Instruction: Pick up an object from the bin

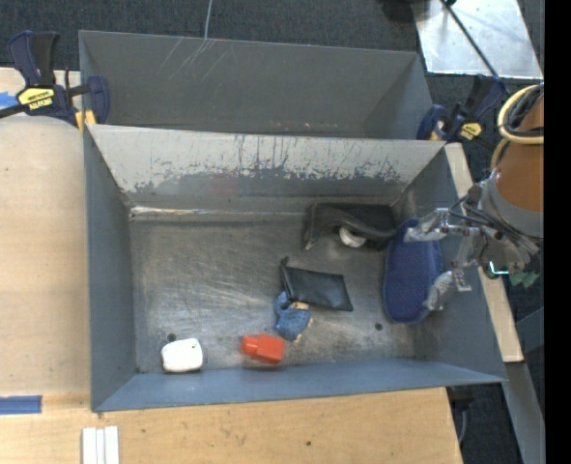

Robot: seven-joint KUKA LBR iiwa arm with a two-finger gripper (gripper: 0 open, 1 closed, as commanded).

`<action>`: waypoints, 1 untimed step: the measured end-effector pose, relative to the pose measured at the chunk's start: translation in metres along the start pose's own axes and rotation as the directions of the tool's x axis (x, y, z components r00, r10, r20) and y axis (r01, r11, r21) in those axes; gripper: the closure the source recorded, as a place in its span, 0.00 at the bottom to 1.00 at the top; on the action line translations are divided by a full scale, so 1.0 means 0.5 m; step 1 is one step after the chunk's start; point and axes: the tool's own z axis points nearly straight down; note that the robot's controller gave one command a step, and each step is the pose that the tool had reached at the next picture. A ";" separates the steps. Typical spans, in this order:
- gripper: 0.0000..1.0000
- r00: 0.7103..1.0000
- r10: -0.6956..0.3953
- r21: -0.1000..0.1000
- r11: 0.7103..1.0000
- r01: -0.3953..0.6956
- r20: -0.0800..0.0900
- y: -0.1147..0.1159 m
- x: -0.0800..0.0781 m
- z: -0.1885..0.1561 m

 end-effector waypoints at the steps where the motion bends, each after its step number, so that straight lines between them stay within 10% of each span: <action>1: 0.00 0.948 -0.317 0.000 0.948 0.317 0.001 -0.014 0.037 0.208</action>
Offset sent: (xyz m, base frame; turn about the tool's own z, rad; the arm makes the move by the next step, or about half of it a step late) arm -0.0180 -0.0072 -0.1020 -0.3221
